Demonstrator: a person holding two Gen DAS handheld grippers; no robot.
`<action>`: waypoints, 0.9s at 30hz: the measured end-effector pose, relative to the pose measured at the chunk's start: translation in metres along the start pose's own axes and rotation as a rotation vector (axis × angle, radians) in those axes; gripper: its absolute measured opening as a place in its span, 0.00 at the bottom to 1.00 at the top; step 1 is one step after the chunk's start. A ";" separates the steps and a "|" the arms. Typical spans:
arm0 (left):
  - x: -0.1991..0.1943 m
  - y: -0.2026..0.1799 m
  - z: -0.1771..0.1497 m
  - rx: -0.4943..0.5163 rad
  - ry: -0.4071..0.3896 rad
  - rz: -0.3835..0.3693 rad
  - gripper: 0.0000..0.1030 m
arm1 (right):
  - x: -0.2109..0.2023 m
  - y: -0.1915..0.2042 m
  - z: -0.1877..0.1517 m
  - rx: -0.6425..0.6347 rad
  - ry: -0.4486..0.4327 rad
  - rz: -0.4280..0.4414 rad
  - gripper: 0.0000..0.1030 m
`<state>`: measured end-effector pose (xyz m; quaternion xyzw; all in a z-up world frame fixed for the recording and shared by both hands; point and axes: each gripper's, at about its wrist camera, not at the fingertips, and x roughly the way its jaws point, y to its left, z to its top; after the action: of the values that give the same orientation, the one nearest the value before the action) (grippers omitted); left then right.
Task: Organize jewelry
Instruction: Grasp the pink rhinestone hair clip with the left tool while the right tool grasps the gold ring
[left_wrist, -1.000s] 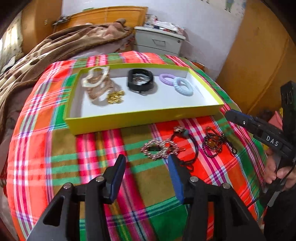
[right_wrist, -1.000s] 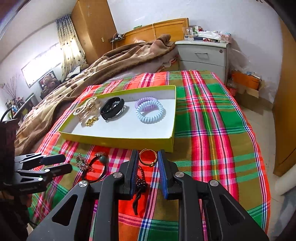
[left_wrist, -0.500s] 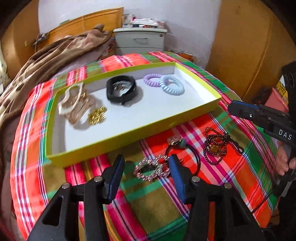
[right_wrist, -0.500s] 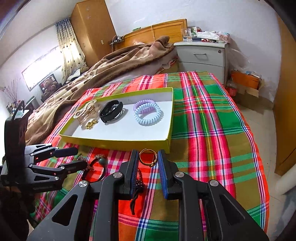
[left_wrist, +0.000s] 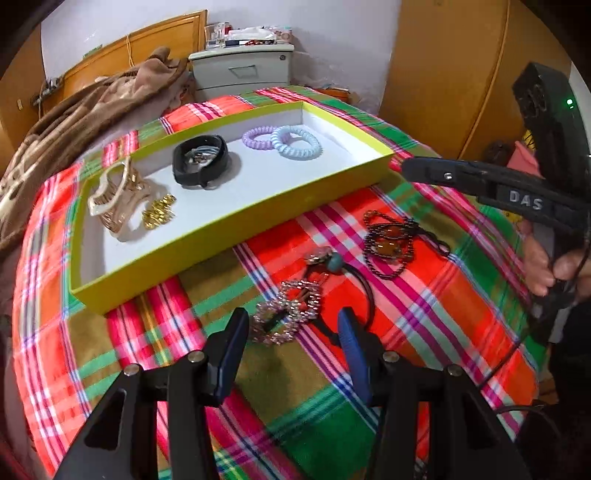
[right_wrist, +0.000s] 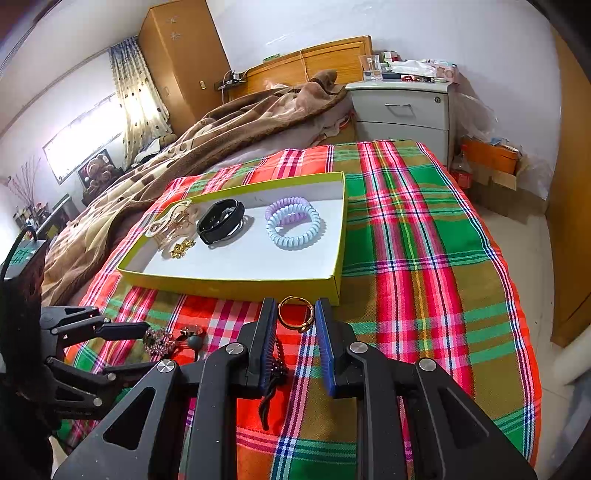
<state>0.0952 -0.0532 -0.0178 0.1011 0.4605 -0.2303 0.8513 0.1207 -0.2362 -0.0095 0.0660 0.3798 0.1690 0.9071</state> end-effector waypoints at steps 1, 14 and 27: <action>0.000 -0.001 0.001 0.006 -0.003 0.024 0.51 | 0.000 0.000 0.000 0.002 -0.001 0.001 0.22; 0.008 0.005 0.008 0.021 0.008 0.025 0.47 | -0.002 0.003 -0.001 0.000 -0.002 0.000 0.22; 0.001 0.014 0.006 -0.051 -0.023 -0.020 0.16 | -0.003 0.006 0.000 -0.008 -0.006 -0.010 0.21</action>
<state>0.1071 -0.0435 -0.0157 0.0724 0.4573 -0.2281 0.8565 0.1175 -0.2316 -0.0057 0.0611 0.3769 0.1655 0.9093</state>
